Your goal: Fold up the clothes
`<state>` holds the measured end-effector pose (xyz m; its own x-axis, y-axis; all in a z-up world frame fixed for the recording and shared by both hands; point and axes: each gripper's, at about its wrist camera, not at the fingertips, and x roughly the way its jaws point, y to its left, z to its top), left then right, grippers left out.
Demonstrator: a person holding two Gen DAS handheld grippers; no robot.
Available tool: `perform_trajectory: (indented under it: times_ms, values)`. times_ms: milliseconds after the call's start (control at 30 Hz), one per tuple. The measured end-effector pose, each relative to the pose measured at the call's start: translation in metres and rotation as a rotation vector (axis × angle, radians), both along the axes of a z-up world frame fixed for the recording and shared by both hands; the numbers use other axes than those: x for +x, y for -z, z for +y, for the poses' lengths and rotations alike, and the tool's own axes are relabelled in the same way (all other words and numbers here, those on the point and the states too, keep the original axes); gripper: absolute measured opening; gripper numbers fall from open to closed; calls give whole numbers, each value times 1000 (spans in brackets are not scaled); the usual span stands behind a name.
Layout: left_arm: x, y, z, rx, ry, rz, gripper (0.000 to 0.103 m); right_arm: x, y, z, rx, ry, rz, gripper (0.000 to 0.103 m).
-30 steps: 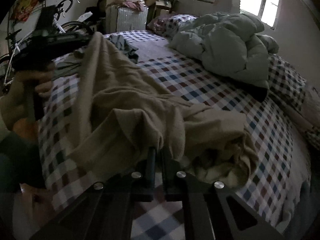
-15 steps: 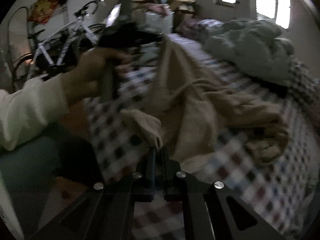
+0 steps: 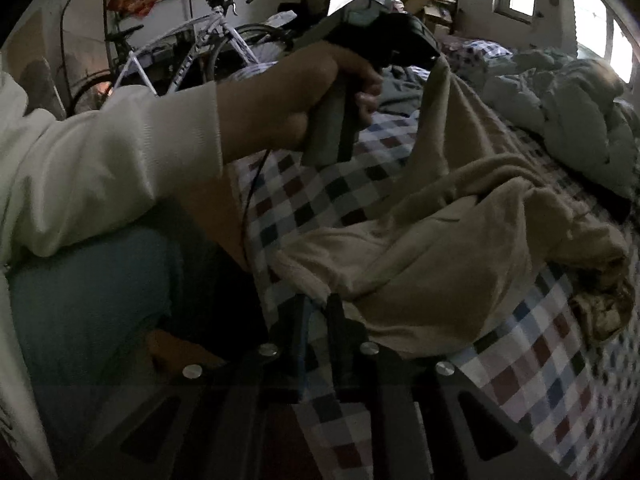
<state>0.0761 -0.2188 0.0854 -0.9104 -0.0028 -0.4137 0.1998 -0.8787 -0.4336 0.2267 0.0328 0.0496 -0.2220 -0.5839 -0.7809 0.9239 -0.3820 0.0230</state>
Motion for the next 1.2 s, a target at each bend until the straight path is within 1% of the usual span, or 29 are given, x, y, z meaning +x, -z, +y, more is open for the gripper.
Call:
perform_trajectory:
  times_ms: [67,100,133,167,267,333,433,467,767,967,1000,1067,1100,1133,1167,1200]
  values:
    - [0,0,1,-5,-1,-3,4,-2,-3,10,-37,9,-19,19]
    - [-1,0,1,-8,-2,-4,4,-4,-5,17,-59,20,-30,28]
    - [-1,0,1,-11,-3,-5,4,-9,-8,27,-91,43,-43,34]
    - [-1,0,2,-14,-3,-6,4,-15,-11,38,-129,75,-57,35]
    - [-1,0,3,-22,-4,-6,4,-46,-17,73,-217,228,-98,37]
    - [-1,0,3,-27,-6,-6,4,-70,-16,93,-246,341,-123,38]
    - [-1,0,5,-33,-7,-7,4,-108,-7,109,-257,466,-186,38]
    - [-2,0,5,-35,-7,-7,4,-116,-5,109,-252,481,-197,38]
    - [-2,0,6,-44,0,-9,4,-166,21,81,-155,490,-239,37]
    - [-2,0,5,-39,4,-7,4,-180,34,65,-118,514,-264,37]
    - [-2,0,6,-40,5,-6,4,-180,35,63,-116,516,-262,36]
    - [-2,0,6,-41,5,-6,4,-179,36,59,-100,519,-240,30]
    - [-2,0,7,-43,5,-6,4,-177,37,55,-81,523,-217,20]
    - [-2,0,7,-44,4,-6,4,-176,38,54,-71,524,-202,4]
    - [-2,0,7,-44,5,-5,4,-175,38,54,-74,522,-200,1]
    - [-2,0,6,-43,5,-4,4,-174,37,55,-82,524,-197,0]
